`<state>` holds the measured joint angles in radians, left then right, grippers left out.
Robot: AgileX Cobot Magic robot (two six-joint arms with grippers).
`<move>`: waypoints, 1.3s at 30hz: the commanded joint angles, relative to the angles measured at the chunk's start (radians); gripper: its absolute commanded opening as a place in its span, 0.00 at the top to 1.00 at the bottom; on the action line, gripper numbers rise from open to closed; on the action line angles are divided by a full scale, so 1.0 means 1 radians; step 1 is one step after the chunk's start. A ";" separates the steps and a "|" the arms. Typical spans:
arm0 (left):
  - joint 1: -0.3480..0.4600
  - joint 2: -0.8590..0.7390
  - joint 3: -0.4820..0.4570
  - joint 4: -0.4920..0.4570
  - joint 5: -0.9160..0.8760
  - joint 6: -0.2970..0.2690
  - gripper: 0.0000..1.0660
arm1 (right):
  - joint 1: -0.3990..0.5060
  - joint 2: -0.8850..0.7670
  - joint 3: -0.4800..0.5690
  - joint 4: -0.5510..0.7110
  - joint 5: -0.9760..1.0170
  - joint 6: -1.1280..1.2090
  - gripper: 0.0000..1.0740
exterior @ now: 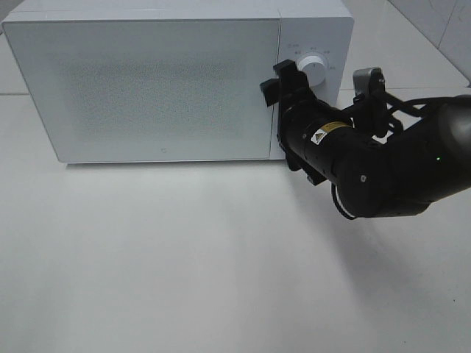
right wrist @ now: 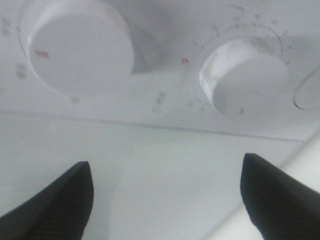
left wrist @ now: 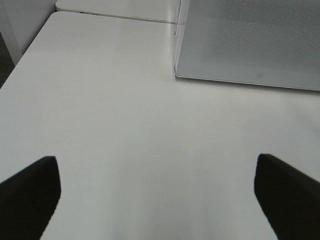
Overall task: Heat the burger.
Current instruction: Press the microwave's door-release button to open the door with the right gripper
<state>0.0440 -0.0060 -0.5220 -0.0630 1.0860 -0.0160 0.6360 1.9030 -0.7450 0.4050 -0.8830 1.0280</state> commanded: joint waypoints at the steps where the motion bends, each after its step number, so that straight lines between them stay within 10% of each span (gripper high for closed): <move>1: 0.001 -0.008 0.005 -0.001 -0.014 -0.006 0.08 | -0.002 -0.054 0.001 -0.041 0.184 -0.139 0.29; 13: 0.001 -0.008 0.005 -0.001 -0.014 -0.006 0.08 | -0.006 -0.288 -0.001 -0.154 0.718 -0.868 0.29; 20: 0.001 -0.008 0.005 -0.001 -0.014 -0.006 0.08 | -0.006 -0.433 -0.001 -0.385 0.918 -0.890 0.29; 39: 0.001 -0.008 0.005 -0.001 -0.014 -0.006 0.08 | -0.006 -0.747 -0.001 -0.433 1.482 -0.906 0.29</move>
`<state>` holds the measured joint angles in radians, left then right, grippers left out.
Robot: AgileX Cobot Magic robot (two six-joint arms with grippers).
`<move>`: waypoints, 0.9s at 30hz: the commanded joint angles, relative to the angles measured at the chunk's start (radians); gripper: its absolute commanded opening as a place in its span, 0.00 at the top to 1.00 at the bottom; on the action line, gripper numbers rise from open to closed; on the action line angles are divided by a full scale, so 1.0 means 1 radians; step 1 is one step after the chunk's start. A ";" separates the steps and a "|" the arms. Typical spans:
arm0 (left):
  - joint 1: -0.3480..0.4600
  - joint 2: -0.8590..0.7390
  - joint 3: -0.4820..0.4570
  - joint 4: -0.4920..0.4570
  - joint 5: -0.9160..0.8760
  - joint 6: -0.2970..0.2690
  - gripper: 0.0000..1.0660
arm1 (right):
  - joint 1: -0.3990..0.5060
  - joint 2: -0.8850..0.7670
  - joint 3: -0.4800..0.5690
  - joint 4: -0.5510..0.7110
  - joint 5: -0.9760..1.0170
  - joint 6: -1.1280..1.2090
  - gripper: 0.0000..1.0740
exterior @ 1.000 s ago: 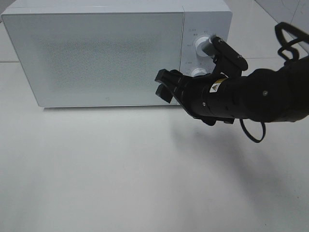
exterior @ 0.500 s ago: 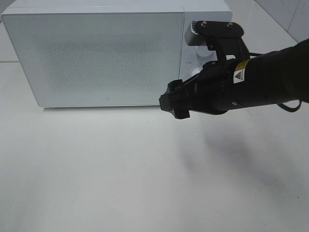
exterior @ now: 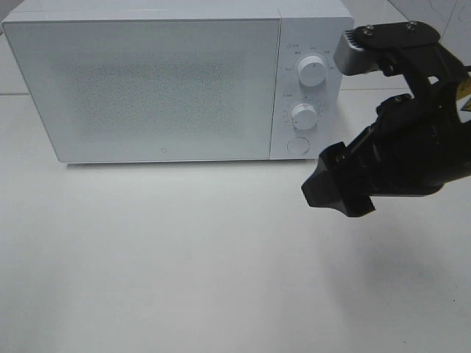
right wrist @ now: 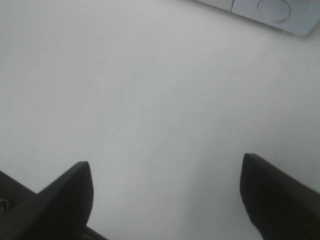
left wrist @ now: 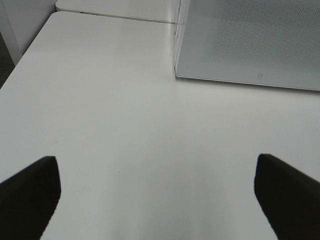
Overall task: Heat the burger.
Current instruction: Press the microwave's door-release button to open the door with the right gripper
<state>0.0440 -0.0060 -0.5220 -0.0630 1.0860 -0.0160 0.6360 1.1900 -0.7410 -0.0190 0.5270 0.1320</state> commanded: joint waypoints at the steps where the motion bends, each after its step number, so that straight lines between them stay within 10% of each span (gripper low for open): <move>1: 0.001 -0.008 0.005 -0.001 -0.014 -0.006 0.08 | -0.006 -0.034 -0.005 -0.009 0.072 -0.010 0.29; 18: 0.001 -0.008 0.005 -0.001 -0.014 -0.006 0.08 | -0.014 -0.362 -0.004 -0.036 0.427 -0.009 0.29; 27: 0.001 -0.008 0.005 -0.001 -0.014 -0.006 0.08 | -0.310 -0.596 -0.004 -0.062 0.507 -0.044 0.29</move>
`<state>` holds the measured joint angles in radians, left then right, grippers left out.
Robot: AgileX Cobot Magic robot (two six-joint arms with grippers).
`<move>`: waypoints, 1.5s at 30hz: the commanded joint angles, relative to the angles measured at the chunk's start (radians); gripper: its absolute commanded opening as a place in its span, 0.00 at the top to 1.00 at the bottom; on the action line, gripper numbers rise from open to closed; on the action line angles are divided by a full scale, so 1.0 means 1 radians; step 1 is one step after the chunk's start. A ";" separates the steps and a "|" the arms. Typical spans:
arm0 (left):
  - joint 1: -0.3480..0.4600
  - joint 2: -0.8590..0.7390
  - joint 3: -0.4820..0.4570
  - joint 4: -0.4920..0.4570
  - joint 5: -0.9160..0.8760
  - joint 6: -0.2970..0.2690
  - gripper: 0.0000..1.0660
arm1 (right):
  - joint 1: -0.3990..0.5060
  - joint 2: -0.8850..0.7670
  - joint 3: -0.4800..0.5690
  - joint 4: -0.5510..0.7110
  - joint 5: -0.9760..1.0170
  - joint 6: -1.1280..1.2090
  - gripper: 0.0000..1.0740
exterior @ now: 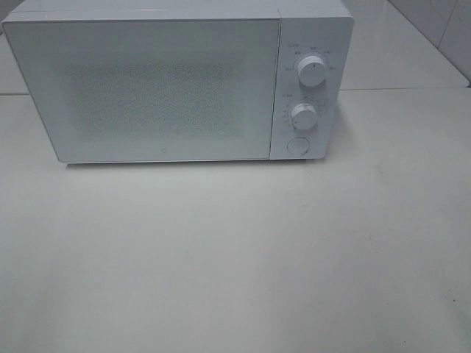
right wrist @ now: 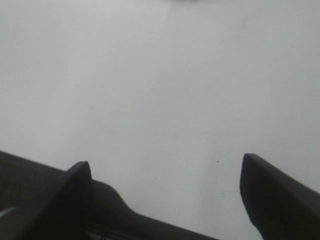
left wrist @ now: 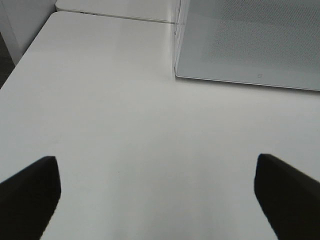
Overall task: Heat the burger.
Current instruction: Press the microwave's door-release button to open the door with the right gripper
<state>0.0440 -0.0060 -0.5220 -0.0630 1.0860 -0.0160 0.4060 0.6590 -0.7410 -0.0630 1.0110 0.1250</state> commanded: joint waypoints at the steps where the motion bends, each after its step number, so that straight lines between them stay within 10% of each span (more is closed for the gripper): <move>1: 0.001 -0.008 0.005 -0.001 -0.014 -0.006 0.08 | -0.104 -0.088 -0.004 -0.019 0.023 -0.048 0.29; 26: 0.001 -0.008 0.005 -0.001 -0.014 -0.006 0.08 | -0.373 -0.677 0.172 -0.017 -0.066 -0.076 0.29; 45: 0.001 -0.007 0.005 0.000 -0.014 -0.006 0.08 | -0.395 -0.688 0.247 -0.013 -0.051 -0.080 0.29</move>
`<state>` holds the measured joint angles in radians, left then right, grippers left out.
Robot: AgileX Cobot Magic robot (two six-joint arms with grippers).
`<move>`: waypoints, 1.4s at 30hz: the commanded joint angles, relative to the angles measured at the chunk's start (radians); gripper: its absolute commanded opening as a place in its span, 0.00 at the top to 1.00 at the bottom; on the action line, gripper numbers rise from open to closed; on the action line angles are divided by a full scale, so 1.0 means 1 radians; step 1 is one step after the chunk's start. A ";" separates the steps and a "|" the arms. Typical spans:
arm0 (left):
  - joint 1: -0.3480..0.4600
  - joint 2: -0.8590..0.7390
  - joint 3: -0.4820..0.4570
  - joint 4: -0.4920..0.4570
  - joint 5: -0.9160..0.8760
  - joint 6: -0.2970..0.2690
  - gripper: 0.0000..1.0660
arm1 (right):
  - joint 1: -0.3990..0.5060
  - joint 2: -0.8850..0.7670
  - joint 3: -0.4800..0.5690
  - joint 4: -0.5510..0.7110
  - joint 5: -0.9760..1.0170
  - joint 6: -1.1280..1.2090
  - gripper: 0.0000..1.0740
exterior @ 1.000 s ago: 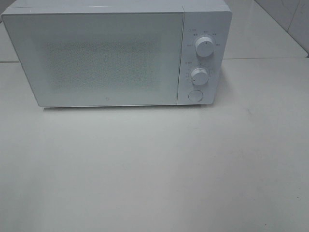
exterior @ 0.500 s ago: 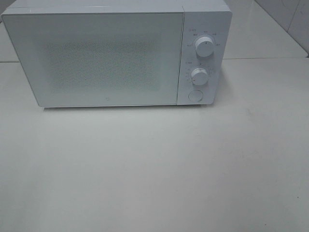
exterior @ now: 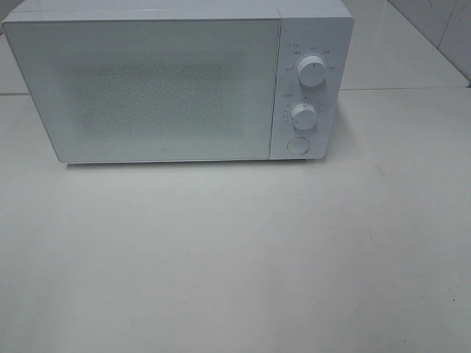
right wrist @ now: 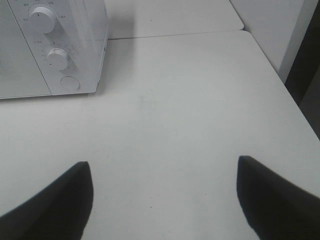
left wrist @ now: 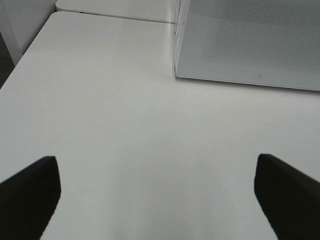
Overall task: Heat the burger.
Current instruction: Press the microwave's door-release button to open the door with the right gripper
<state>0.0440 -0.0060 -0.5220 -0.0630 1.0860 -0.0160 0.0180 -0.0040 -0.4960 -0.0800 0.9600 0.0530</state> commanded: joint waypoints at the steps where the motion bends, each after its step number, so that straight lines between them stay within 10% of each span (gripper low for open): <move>1: 0.001 -0.007 0.005 0.000 -0.014 -0.006 0.08 | -0.007 -0.025 0.002 0.004 0.000 -0.008 0.29; 14: 0.001 -0.007 0.005 0.000 -0.014 -0.006 0.08 | -0.007 -0.025 -0.023 0.004 -0.051 -0.008 0.29; 42: 0.001 -0.007 0.005 0.000 -0.014 -0.006 0.08 | -0.007 0.356 0.135 0.004 -0.820 -0.008 0.30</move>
<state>0.0440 -0.0060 -0.5220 -0.0630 1.0860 -0.0160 0.0180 0.3280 -0.3670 -0.0760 0.1880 0.0520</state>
